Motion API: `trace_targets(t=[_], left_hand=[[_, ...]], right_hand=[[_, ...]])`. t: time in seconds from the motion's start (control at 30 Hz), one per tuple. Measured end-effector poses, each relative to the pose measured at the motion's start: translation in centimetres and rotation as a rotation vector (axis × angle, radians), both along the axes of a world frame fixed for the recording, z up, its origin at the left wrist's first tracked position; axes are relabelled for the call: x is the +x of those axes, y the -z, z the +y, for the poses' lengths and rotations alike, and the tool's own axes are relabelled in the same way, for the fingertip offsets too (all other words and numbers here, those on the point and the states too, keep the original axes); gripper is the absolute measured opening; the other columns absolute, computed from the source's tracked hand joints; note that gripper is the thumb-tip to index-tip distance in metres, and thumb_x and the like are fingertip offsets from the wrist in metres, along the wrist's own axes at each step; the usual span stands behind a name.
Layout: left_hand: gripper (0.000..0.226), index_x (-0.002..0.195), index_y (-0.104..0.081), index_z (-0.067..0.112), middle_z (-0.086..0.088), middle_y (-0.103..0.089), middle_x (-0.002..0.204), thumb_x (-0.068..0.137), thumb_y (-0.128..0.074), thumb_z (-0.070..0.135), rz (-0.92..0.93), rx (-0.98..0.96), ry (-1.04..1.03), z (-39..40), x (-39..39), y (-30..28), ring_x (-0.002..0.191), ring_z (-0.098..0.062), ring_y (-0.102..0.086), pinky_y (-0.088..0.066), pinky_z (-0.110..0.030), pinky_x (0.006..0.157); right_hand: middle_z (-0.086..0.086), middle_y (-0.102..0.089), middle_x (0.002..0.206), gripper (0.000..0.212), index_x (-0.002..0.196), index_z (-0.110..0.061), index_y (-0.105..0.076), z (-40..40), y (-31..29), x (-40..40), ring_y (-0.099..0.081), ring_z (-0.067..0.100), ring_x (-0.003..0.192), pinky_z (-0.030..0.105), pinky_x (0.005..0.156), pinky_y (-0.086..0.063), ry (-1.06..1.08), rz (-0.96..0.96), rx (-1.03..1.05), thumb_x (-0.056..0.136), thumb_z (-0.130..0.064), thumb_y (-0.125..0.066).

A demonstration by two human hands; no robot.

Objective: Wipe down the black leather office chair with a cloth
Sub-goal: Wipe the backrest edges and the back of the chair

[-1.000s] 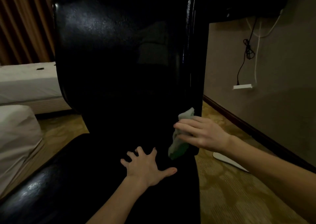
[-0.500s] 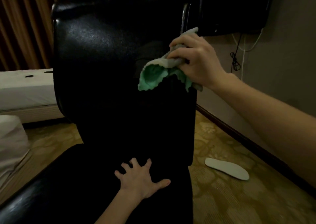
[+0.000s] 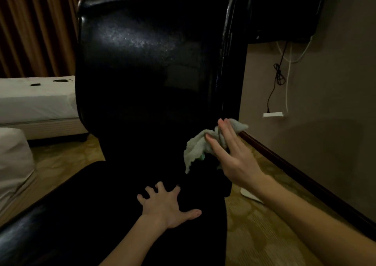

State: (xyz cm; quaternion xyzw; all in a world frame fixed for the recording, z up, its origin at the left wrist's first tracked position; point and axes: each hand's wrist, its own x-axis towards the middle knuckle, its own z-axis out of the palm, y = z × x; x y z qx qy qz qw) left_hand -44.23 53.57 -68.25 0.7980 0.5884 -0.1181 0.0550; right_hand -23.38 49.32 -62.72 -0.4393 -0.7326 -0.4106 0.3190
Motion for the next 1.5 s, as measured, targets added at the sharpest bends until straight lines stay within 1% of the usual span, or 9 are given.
trace_targets(t=[0.3,0.53,0.67,0.77,0.83,1.03,1.23,1.37,1.5], left_hand=[[0.118,0.156,-0.003,0.045,-0.015,-0.002,0.165,0.058,-0.035,0.102,-0.032,-0.115,0.169,-1.0,-1.7,-1.5,0.149,-0.045,-0.009,-0.015,-0.062,0.119],[0.143,0.155,0.004,0.049,-0.013,0.004,0.166,0.028,-0.022,0.11,-0.022,-0.222,0.221,-1.0,-2.0,-3.0,0.151,-0.045,-0.003,-0.012,-0.059,0.121],[0.121,0.156,0.001,0.046,-0.015,0.005,0.167,0.056,-0.04,0.102,-0.018,-0.204,0.259,-1.7,-2.0,-2.9,0.152,-0.044,-0.001,-0.01,-0.058,0.122],[0.145,0.156,0.001,0.046,-0.018,0.004,0.166,0.027,-0.021,0.109,-0.041,-0.194,0.333,-2.3,-2.7,-2.8,0.152,-0.043,0.0,-0.009,-0.058,0.122],[0.145,0.156,0.0,0.046,-0.018,0.004,0.167,0.028,-0.02,0.11,-0.061,-0.182,0.38,-2.4,-3.2,-2.4,0.152,-0.043,0.002,-0.009,-0.059,0.122],[0.123,0.158,-0.007,0.043,-0.017,-0.001,0.167,0.054,-0.04,0.102,-0.103,-0.101,0.489,-2.8,-4.5,-1.5,0.151,-0.045,-0.006,-0.014,-0.063,0.12],[0.102,0.156,-0.025,0.036,-0.015,-0.033,0.157,0.073,-0.041,0.092,0.008,0.053,0.472,-5.4,-4.2,-1.9,0.14,-0.041,-0.037,-0.025,-0.058,0.116],[0.085,0.148,-0.045,0.024,-0.01,-0.046,0.149,0.086,-0.036,0.082,-0.095,0.241,0.508,-10.3,-5.1,-0.7,0.132,-0.033,-0.047,-0.039,-0.048,0.109],[0.093,0.15,-0.043,0.022,-0.004,-0.042,0.155,0.08,-0.046,0.084,-0.175,0.193,0.583,-12.7,-7.6,-1.2,0.138,-0.028,-0.044,-0.042,-0.043,0.107]], right_hand=[[0.015,-0.03,0.157,0.046,0.138,-0.013,-0.055,-1.0,-13.6,0.4,-0.022,0.029,0.149,0.05,0.117,-0.028,0.081,-0.178,-0.022,0.096,-0.03,-0.058],[0.018,-0.037,0.152,0.044,0.134,-0.009,-0.059,-2.6,-9.2,-1.9,-0.026,0.034,0.147,0.053,0.121,-0.019,0.065,0.028,0.118,0.093,-0.025,-0.064],[0.014,-0.046,0.147,0.043,0.131,-0.008,-0.062,-4.5,-5.4,-1.4,-0.038,0.03,0.142,0.046,0.116,-0.032,0.065,-0.187,0.149,0.09,-0.021,-0.065],[0.014,-0.05,0.144,0.041,0.13,-0.008,-0.063,-5.8,-5.9,-0.5,-0.044,0.028,0.138,0.044,0.111,-0.04,0.058,-0.375,0.156,0.091,-0.021,-0.067],[0.016,-0.052,0.142,0.037,0.128,-0.008,-0.065,-6.5,-7.5,-0.1,-0.046,0.03,0.136,0.046,0.112,-0.04,0.031,-0.411,0.165,0.093,-0.021,-0.066],[0.022,-0.051,0.142,0.029,0.124,0.0,-0.065,-7.8,-12.7,-2.6,-0.041,0.037,0.138,0.052,0.115,-0.034,0.095,-0.069,0.239,0.1,-0.015,-0.056],[0.016,-0.05,0.145,0.04,0.133,-0.001,-0.059,-10.9,-5.1,-4.1,-0.041,0.033,0.139,0.052,0.111,-0.038,0.135,-0.336,0.101,0.097,-0.018,-0.058],[0.018,-0.044,0.15,0.044,0.137,0.002,-0.052,-13.1,2.3,-2.2,-0.03,0.029,0.145,0.043,0.12,-0.025,0.219,-0.624,-0.139,0.099,-0.018,-0.054],[0.018,-0.057,0.138,0.04,0.129,0.0,-0.062,-14.6,8.1,-1.3,-0.043,0.03,0.138,0.043,0.114,-0.035,0.217,-0.325,-0.336,0.102,-0.023,-0.045]])
